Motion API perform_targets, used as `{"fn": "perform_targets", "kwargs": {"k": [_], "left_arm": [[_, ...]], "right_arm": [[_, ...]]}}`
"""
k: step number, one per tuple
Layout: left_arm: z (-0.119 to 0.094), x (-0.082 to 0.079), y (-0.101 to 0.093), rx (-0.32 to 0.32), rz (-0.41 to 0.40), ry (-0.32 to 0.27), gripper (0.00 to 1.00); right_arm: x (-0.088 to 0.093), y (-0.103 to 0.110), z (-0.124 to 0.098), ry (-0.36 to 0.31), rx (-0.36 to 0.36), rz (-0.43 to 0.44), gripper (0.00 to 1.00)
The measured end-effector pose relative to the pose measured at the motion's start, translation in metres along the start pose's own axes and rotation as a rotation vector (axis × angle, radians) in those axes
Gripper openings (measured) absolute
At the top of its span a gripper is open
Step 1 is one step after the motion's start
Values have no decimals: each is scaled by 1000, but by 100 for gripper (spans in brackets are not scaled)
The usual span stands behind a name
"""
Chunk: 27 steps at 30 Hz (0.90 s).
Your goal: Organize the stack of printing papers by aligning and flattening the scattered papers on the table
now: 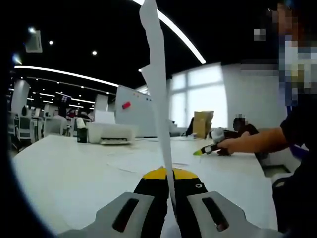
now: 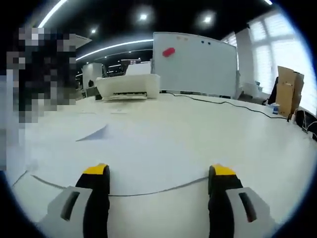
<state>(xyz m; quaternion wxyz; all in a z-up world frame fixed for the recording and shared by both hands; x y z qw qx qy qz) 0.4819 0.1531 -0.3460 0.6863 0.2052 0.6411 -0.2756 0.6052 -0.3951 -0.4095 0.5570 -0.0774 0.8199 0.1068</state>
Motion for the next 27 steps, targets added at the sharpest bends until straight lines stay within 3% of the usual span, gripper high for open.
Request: {"fn": "perform_targets", "kwargs": {"k": [5, 12, 16, 21, 27], "left_arm": [[0, 0, 0, 1, 0, 0, 6], [1, 1, -1, 4, 10, 7, 6], [1, 1, -3, 3, 12, 8, 6], [1, 1, -4, 3, 11, 6, 6], [0, 1, -4, 3, 11, 4, 6]], "right_arm": [[-1, -2, 0, -5, 18, -9, 79], [-2, 1, 3, -15, -16, -9, 82], [-5, 7, 3, -28, -22, -13, 67], [-7, 12, -3, -32, -26, -12, 61], [-10, 26, -5, -28, -53, -15, 39]]}}
Point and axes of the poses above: the point that each gripper's makers call its tool centre point, and the gripper's own axes: z roughly forward along the fingers, y roughly to its left, x roughly out of its underside, the point moved 7 cm from there along -z, roughly backward along the fingers, and after that the axes turned 13 degrees about -x, right-handed, at the moved point
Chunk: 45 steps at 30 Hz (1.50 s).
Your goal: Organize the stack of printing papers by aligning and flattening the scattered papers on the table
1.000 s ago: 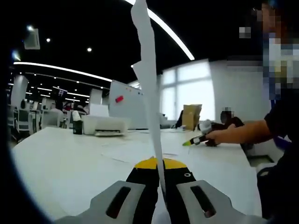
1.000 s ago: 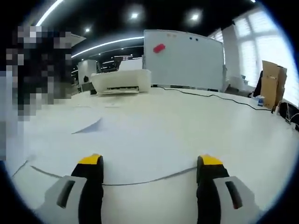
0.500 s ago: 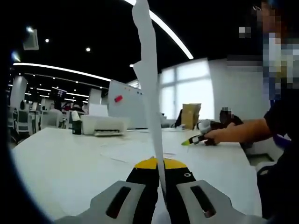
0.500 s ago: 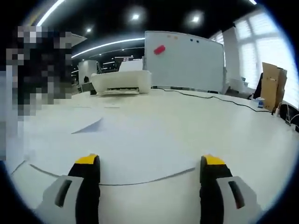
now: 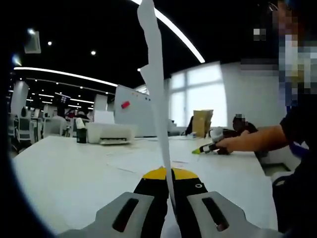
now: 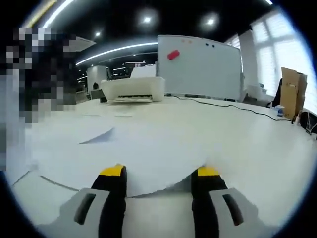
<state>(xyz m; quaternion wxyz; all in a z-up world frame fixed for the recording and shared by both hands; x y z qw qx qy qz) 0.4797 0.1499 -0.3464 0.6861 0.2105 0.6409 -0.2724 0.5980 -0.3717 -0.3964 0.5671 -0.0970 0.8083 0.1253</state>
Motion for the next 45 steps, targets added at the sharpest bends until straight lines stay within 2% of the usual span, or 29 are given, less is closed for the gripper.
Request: {"fn": "perform_targets", "kwargs": {"k": [6, 10, 11, 16, 22, 26, 28, 36, 41, 45], "left_arm": [[0, 0, 0, 0, 0, 1, 6], [0, 0, 0, -3, 0, 1, 6], [0, 0, 0, -4, 0, 1, 6], [0, 0, 0, -4, -1, -3, 6], [-1, -2, 2, -3, -14, -18, 6], [-1, -2, 2, -5, -12, -17, 6], [-1, -1, 2, -4, -9, -16, 6], [-1, -1, 3, -6, -6, -13, 6], [-1, 0, 2, -7, -4, -12, 6], [-1, 0, 2, -7, -4, -11, 6]], "right_arm": [[-1, 7, 1, 7, -39, -12, 19], [-1, 9, -1, 15, -58, -8, 1], [-1, 9, -2, 16, -61, -7, 0], [-2, 13, -8, 6, -74, -39, 0], [-15, 3, -18, -118, -49, -68, 0], [-19, 8, -32, -174, -44, -69, 0], [-20, 4, -29, -175, -41, -64, 0], [-20, -2, -42, -201, -47, -42, 0], [-26, -7, -45, -227, -50, -44, 0], [-31, -4, -52, -242, -50, -58, 0]]}}
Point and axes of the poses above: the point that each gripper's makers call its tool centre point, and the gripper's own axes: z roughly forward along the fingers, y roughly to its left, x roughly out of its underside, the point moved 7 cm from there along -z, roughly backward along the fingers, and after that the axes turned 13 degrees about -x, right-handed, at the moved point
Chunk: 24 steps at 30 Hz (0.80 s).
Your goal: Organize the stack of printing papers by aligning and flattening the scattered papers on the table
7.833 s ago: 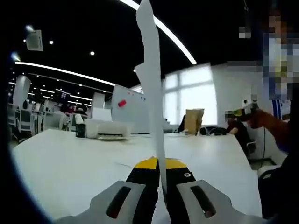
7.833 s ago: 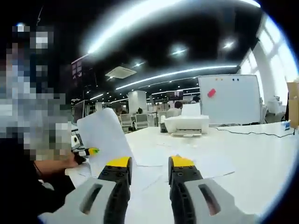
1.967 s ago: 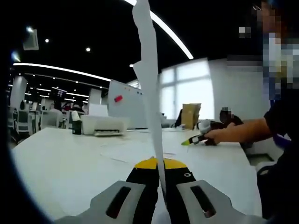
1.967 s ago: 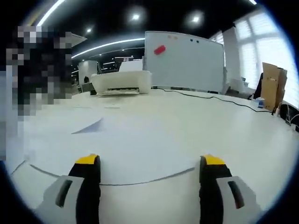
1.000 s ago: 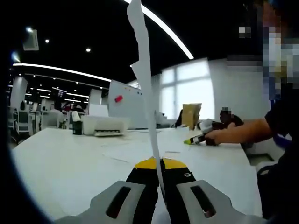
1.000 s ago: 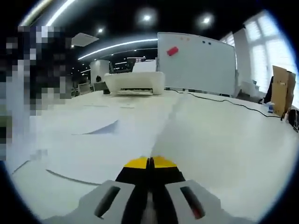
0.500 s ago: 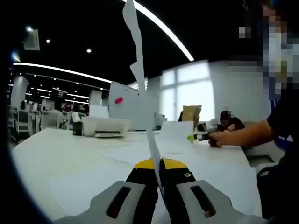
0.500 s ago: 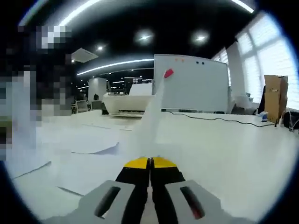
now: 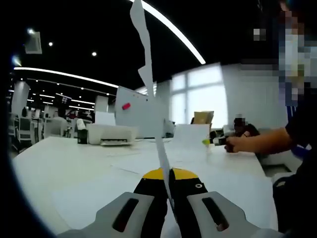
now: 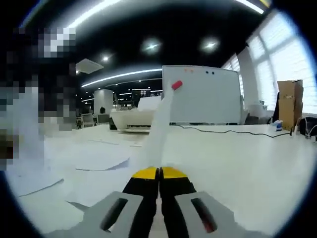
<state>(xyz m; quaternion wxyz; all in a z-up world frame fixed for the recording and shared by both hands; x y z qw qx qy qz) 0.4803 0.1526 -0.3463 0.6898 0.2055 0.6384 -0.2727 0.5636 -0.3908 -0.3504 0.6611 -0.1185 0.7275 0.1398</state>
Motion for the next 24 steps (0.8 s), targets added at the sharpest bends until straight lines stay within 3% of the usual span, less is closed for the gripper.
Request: {"fn": "perform_targets", "kwargs": {"k": [11, 24], "left_arm": [[0, 0, 0, 3, 0, 2, 6], [0, 2, -1, 2, 14, 15, 6]], "right_arm": [[-16, 4, -19, -38, 12, -23, 0], [-57, 18, -55, -181, -3, -60, 0]]}}
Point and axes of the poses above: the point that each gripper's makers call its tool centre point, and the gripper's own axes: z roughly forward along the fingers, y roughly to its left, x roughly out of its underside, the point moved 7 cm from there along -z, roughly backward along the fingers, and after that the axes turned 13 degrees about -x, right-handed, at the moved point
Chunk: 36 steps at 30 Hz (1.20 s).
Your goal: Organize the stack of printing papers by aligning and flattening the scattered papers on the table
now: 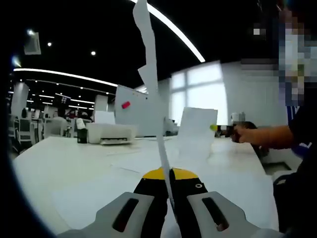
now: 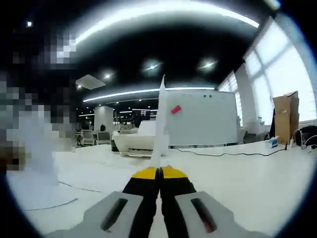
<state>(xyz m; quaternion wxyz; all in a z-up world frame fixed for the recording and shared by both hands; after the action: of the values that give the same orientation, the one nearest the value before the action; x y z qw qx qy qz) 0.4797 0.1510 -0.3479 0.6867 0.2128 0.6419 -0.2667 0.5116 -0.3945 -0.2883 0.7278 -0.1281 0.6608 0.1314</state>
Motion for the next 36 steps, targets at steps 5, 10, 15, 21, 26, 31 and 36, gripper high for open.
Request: {"fn": "perform_targets", "kwargs": {"k": [5, 10, 15, 21, 26, 31, 36], "left_arm": [[0, 0, 0, 0, 6, 2, 6], [1, 0, 1, 0, 6, 4, 6], [1, 0, 1, -2, 6, 4, 6], [0, 1, 0, -3, 9, 6, 6], [0, 0, 1, -7, 9, -3, 6], [0, -1, 1, 6, -5, -9, 6], [0, -2, 1, 8, -9, -11, 6]], "right_arm": [[-15, 6, -11, -30, -7, -6, 0], [-29, 9, -18, -56, -4, -15, 0], [-39, 14, -22, -68, -4, -44, 0], [-50, 16, -35, -98, 2, -49, 0], [-62, 21, -47, -103, -5, -76, 0], [-71, 23, -63, -118, 15, -95, 0], [-78, 22, -74, -140, 40, -95, 0]]}}
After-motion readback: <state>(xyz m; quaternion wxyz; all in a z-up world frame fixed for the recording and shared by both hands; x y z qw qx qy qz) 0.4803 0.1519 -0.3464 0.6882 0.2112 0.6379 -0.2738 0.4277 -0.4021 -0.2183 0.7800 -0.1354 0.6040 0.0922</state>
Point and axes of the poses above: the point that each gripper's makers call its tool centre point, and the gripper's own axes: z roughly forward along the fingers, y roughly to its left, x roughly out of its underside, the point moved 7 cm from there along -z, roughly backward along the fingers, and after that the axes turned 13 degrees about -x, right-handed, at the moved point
